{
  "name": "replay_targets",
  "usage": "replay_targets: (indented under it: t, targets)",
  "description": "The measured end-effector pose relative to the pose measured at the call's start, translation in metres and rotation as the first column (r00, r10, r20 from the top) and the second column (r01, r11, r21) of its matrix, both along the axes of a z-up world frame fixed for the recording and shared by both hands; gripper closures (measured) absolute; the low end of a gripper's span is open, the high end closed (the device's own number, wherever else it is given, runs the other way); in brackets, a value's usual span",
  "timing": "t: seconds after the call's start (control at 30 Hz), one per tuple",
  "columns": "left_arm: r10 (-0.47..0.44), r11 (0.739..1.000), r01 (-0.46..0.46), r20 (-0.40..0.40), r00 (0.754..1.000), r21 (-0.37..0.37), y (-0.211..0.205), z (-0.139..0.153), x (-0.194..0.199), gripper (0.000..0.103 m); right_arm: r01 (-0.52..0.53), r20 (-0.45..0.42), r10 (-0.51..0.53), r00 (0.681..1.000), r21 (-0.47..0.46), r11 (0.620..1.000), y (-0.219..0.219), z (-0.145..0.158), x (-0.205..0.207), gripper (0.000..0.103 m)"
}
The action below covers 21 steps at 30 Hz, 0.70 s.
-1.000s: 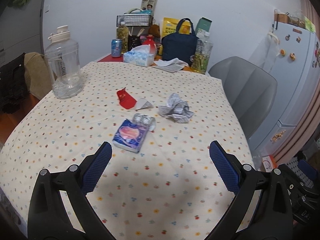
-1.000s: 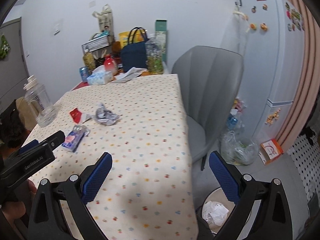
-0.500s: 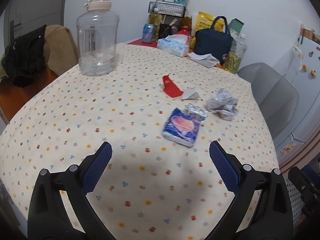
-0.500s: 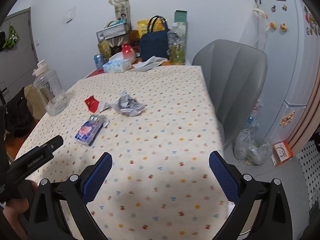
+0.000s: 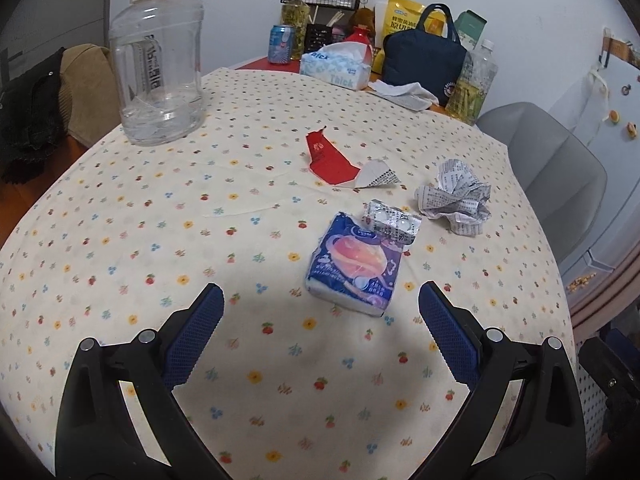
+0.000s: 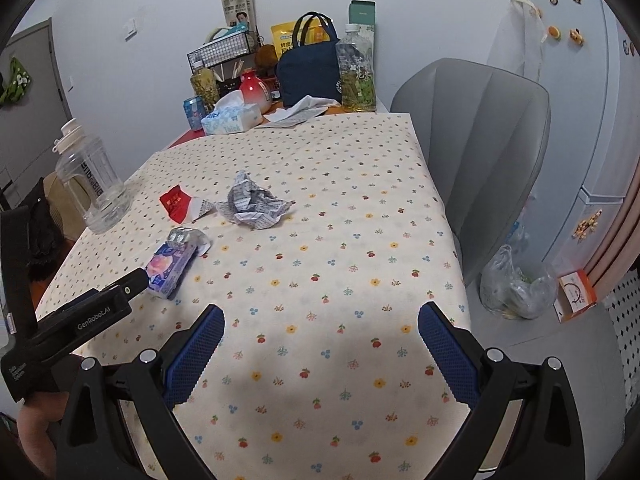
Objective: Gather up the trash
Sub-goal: 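Reach the left gripper to the blue-pink packet and grasp it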
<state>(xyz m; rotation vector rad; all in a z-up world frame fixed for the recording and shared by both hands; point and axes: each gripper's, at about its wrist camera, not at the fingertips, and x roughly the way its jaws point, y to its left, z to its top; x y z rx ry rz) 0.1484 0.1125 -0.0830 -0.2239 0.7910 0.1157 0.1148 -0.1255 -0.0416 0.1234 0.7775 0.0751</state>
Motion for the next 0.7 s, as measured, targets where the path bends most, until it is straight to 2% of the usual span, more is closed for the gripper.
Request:
replay_targets:
  t: [0.37, 0.47, 0.53, 0.6, 0.67, 0.7]
  targets:
    - [-0.022, 0.999, 0.024, -0.080, 0.997, 0.027, -0.012, -0.022, 0.033, 0.006, 0.021, -0.020, -0.021, 1.000, 0.005, 1.000, -0.008, -0.007, 0.019, 0.008]
    - [-0.027, 0.999, 0.029, -0.090, 0.996, 0.020, -0.013, -0.024, 0.037, 0.017, 0.020, -0.022, -0.020, 1.000, 0.007, 1.000, -0.009, -0.007, 0.019, 0.008]
    - [-0.022, 0.999, 0.025, -0.090, 0.996, 0.035, -0.015, -0.024, 0.036, 0.029, 0.014, -0.021, -0.014, 1.000, 0.007, 1.000, -0.009, -0.007, 0.020, 0.008]
    - [-0.026, 0.999, 0.028, -0.092, 0.995, 0.024, -0.015, -0.022, 0.035, 0.048, 0.007, -0.017, -0.007, 1.000, 0.007, 1.000, -0.007, -0.005, 0.018, 0.008]
    - [-0.033, 0.999, 0.034, -0.091, 0.995, 0.007, -0.013, -0.020, 0.033, 0.052, -0.001, -0.011, 0.001, 1.000, 0.005, 1.000, -0.004, -0.004, 0.017, 0.008]
    - [-0.037, 0.999, 0.037, -0.090, 0.995, 0.003, -0.013, -0.019, 0.031, 0.061, -0.006, -0.010, 0.006, 1.000, 0.005, 1.000, -0.002, -0.003, 0.016, 0.008]
